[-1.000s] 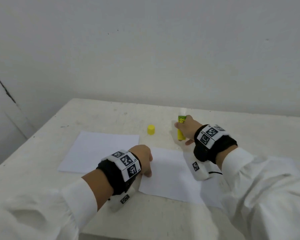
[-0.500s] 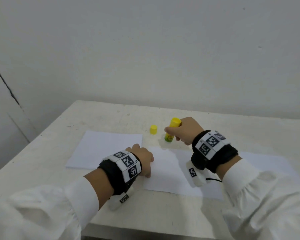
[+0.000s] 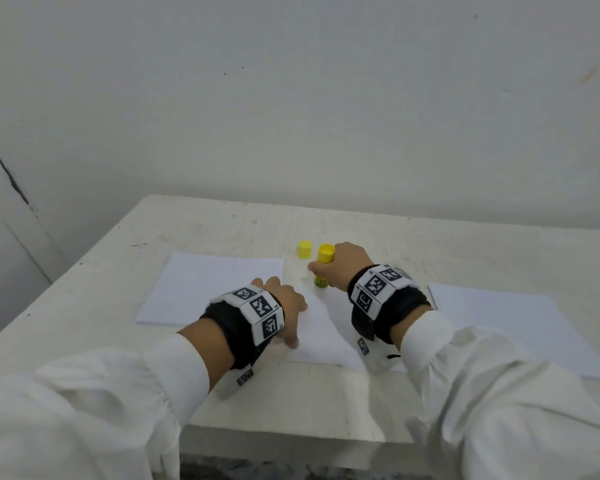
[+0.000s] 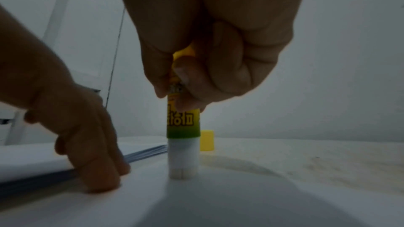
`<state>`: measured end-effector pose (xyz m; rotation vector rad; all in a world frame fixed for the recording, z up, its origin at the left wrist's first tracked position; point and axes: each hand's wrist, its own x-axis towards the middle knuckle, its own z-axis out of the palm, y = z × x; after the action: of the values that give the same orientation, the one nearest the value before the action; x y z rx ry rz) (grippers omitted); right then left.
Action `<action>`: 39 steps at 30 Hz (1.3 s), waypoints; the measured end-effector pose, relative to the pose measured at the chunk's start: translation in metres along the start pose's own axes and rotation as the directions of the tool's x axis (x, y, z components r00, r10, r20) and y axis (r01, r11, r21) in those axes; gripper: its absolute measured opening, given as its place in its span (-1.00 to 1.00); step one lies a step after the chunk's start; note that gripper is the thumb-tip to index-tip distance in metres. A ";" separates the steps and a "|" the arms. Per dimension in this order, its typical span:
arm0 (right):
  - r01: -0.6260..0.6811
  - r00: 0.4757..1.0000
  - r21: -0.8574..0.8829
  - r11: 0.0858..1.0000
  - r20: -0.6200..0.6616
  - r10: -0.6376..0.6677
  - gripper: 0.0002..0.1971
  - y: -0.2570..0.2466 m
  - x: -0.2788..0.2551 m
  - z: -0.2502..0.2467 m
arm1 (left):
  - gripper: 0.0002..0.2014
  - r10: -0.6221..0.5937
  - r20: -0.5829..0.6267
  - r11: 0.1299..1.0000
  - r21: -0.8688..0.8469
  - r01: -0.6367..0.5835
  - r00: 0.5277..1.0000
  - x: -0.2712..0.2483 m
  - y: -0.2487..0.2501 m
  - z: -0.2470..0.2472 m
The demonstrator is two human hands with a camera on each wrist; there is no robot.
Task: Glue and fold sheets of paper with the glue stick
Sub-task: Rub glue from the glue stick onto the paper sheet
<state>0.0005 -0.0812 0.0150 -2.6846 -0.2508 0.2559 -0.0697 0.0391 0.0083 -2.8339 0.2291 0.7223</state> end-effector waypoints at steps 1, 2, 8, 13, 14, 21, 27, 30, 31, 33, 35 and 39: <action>-0.024 1.000 0.003 1.000 -0.007 0.024 -0.62 0.008 -0.001 -0.004 | -0.20 0.003 -0.002 1.000 -0.001 -0.003 1.000 0.000 -0.001 0.000; -0.051 0.999 -0.003 0.999 -0.016 0.050 -0.61 0.017 -0.003 -0.008 | -0.17 0.009 -0.005 1.000 0.003 -0.009 1.000 0.000 -0.002 0.000; -0.215 0.971 -0.006 0.976 -0.110 0.214 -0.63 0.074 -0.017 -0.034 | -0.07 0.043 -0.003 0.998 0.055 -0.043 0.999 0.006 -0.007 0.000; -0.287 0.948 -0.012 0.958 -0.147 0.282 -0.63 0.094 -0.024 -0.044 | 0.02 -0.029 0.032 0.997 -0.074 0.032 0.999 0.007 -0.012 -0.003; -0.297 0.945 -0.010 0.955 -0.148 0.292 -0.63 0.095 -0.025 -0.045 | 0.02 -0.037 0.045 0.996 -0.075 0.040 0.998 0.007 -0.012 -0.004; -0.102 0.965 0.106 0.989 -0.231 0.124 -0.69 0.058 -0.043 -0.044 | 0.07 -0.016 0.067 0.993 -0.113 0.024 0.998 0.004 -0.020 -0.003; 0.111 0.992 0.121 0.987 0.043 -0.117 -0.62 -0.007 -0.039 -0.009 | 0.16 0.008 0.059 0.991 -0.136 0.000 0.998 0.004 -0.025 0.000; 0.127 0.991 0.028 0.991 0.037 -0.128 -0.60 -0.015 -0.030 0.006 | 0.18 0.014 0.072 0.990 -0.143 -0.004 0.997 0.004 -0.027 0.001; 0.134 0.990 0.002 0.991 0.035 -0.134 -0.60 -0.016 -0.029 0.009 | 0.18 0.017 0.072 0.990 -0.139 -0.007 0.997 0.004 -0.027 0.001; 0.139 0.989 -0.012 0.990 0.041 -0.139 -0.61 -0.017 -0.030 0.011 | 0.17 0.017 0.066 0.992 -0.128 -0.008 0.998 0.002 -0.026 0.000; 0.147 0.987 -0.003 0.989 0.069 -0.147 -0.62 -0.017 -0.035 0.011 | 0.17 0.026 0.054 0.993 -0.112 -0.020 0.998 0.001 -0.025 -0.001; 0.207 0.971 0.012 0.978 0.124 -0.207 -0.68 -0.018 -0.057 0.012 | 0.18 0.092 0.053 0.994 -0.060 -0.089 0.994 0.009 -0.026 0.004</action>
<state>-0.0598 -0.0730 0.0204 -2.6202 -0.5651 0.3595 -0.0584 0.0645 0.0049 -2.8690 0.3347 0.8381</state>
